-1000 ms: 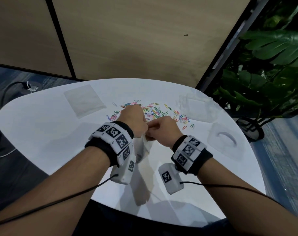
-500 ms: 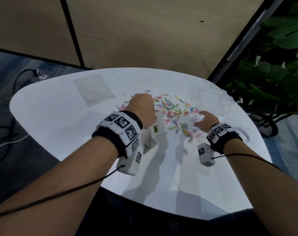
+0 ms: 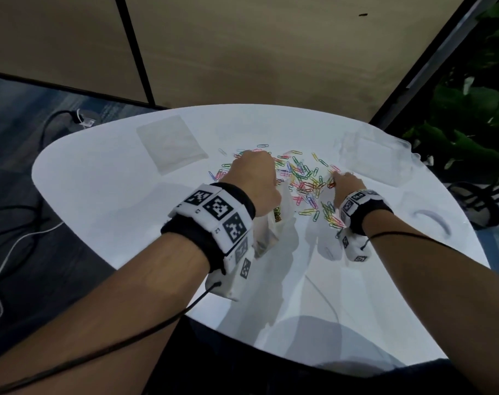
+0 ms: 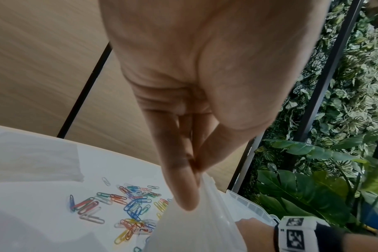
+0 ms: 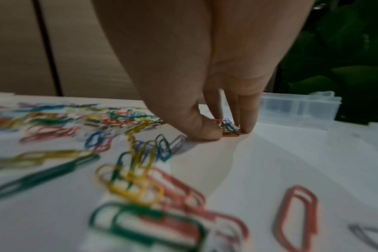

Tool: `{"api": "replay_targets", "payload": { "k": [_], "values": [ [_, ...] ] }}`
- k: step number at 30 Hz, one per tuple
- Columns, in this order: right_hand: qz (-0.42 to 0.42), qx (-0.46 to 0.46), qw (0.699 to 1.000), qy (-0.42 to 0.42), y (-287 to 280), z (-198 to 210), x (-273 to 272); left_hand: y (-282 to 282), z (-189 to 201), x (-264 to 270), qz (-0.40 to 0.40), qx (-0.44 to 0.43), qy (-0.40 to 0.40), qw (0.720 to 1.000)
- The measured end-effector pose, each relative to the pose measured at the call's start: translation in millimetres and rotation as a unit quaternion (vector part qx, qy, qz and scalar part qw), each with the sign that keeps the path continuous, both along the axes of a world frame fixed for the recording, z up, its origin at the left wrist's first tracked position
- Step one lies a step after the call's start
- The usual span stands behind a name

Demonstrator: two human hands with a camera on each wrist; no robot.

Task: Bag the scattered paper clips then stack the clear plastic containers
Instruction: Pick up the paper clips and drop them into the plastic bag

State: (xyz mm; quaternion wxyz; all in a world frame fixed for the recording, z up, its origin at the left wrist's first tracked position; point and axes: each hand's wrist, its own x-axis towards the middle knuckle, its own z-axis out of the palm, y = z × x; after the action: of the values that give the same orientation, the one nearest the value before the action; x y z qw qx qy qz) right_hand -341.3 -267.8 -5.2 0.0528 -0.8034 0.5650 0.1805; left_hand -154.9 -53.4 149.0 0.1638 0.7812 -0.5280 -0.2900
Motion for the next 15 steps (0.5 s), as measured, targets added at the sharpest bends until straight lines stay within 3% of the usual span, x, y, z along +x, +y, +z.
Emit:
{"api": "replay_targets", "payload": {
  "k": [4,8,12,15],
  "values": [
    [0.05,-0.068,0.996,0.034,28,14,5,-1,0,-2,-0.004,-0.001,-0.002,1.0],
    [0.031,-0.068,0.997,-0.009,36,15,-6,0,-2,-4,-0.007,-0.006,-0.006,1.0],
    [-0.1,-0.047,0.982,-0.155,27,16,-29,0,-1,-4,-0.008,-0.007,-0.001,1.0],
    [-0.233,0.045,0.924,-0.3,25,25,-49,-1,0,-4,-0.002,-0.001,0.01,1.0]
  ]
}}
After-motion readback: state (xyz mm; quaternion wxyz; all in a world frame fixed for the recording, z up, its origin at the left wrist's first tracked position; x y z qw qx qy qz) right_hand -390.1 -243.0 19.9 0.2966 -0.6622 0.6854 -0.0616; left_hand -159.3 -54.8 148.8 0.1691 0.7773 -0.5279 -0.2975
